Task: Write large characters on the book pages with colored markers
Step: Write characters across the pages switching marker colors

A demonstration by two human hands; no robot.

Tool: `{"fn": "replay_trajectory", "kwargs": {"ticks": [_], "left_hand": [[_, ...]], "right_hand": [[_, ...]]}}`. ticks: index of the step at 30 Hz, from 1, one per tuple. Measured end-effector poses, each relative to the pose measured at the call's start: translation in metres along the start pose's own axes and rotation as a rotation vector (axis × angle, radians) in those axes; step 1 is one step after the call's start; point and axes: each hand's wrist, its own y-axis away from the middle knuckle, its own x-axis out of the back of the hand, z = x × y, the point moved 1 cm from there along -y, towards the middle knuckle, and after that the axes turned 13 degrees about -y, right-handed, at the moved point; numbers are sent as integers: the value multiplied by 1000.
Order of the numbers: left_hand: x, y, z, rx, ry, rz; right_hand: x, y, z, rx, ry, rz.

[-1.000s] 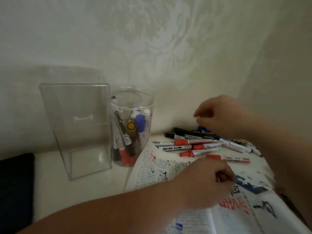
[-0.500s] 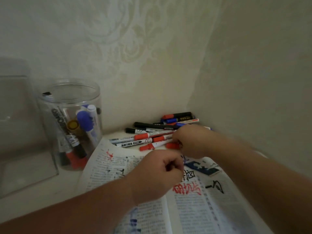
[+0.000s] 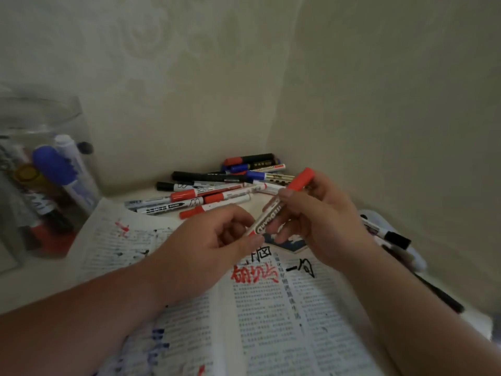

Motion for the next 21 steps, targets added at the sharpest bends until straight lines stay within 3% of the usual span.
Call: {"fn": "replay_trajectory", "kwargs": {"ticks": [3, 8, 12, 17, 21], "left_hand": [[2, 1, 2, -5, -112, 41], [3, 3, 7, -55, -252, 68], [3, 3, 10, -163, -333, 71], [5, 6, 8, -198, -221, 299], [8, 4, 10, -239, -332, 284]], "right_hand": [[1, 7, 6, 46, -86, 53], [7, 14, 7, 109, 77, -14], [4, 14, 13, 9, 228, -65], [0, 14, 11, -104, 270, -138], [10, 14, 12, -253, 398, -261]]}}
